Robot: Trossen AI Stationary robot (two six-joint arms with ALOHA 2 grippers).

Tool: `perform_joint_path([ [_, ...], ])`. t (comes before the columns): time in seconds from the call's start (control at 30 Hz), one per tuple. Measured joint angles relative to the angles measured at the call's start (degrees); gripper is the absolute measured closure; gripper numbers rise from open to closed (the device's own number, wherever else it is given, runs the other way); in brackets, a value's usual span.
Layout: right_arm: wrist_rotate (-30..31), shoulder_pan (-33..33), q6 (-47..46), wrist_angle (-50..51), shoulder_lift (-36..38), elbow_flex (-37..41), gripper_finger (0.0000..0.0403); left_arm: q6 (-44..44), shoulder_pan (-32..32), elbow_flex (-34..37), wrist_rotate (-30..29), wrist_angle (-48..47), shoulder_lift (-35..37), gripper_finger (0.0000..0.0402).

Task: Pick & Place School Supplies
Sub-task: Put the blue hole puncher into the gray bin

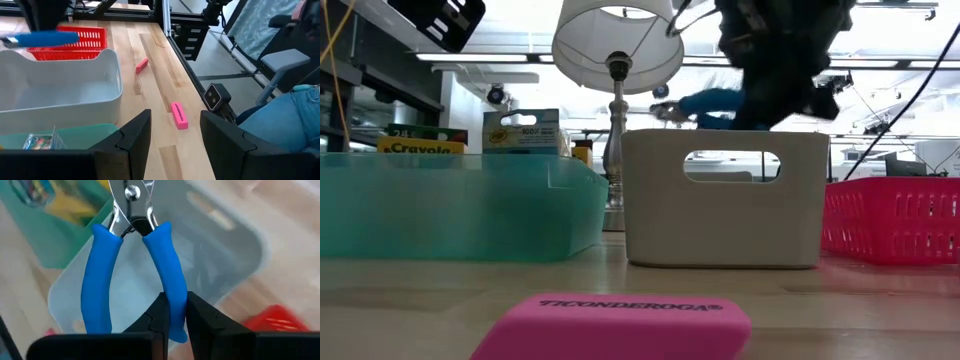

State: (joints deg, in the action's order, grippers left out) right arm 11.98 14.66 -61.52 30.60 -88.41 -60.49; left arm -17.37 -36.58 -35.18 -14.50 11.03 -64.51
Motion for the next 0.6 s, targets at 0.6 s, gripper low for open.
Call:
perform_joint_path([
  [0.6, -6.8, 0.4, -4.8, -5.4, -10.3, 0.0, 0.0367, 0.0, 0.0, 0.0, 0.7, 1.0, 0.0, 0.0236],
])
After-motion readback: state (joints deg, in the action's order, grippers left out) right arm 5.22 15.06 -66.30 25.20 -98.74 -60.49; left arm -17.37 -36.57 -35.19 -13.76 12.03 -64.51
